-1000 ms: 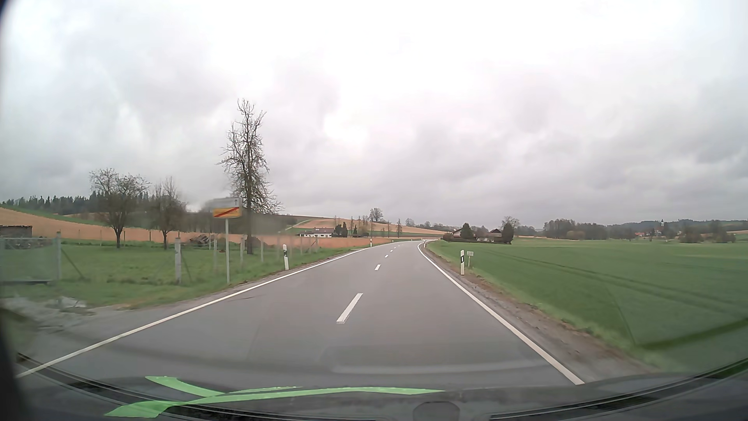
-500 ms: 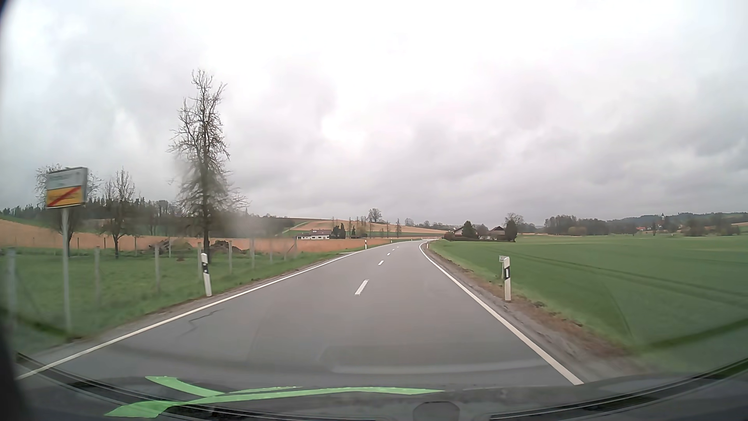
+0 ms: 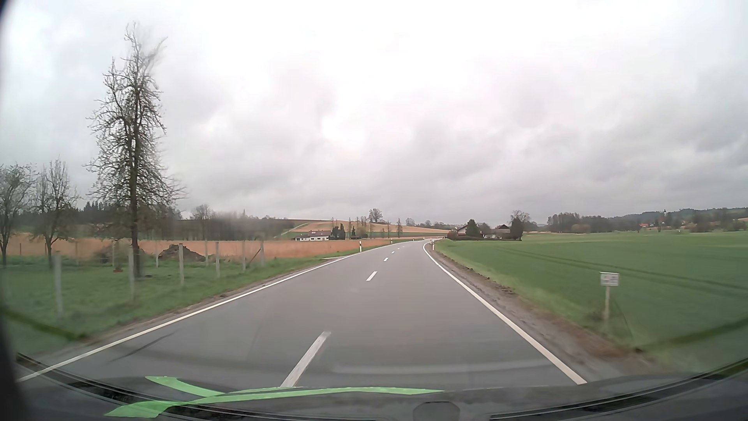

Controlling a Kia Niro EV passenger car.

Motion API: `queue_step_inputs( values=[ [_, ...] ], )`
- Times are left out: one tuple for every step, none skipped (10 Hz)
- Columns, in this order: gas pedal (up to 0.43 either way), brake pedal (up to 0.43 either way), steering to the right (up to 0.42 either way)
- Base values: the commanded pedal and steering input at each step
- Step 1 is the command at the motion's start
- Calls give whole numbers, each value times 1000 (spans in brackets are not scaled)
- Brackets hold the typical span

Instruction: Follow the waypoints while adhering to traffic rules and regulations

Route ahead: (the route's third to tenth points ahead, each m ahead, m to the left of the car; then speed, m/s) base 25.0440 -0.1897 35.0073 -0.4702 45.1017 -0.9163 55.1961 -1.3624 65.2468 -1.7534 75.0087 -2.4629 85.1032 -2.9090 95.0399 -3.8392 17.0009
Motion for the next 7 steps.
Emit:
queue_step_inputs(
  values=[
    [197, 0, -5],
    [209, 0, -4],
    [209, 0, -4],
    [209, 0, -4],
    [197, 0, -3],
    [189, 0, 0],
    [169, 0, 1]
  ],
)
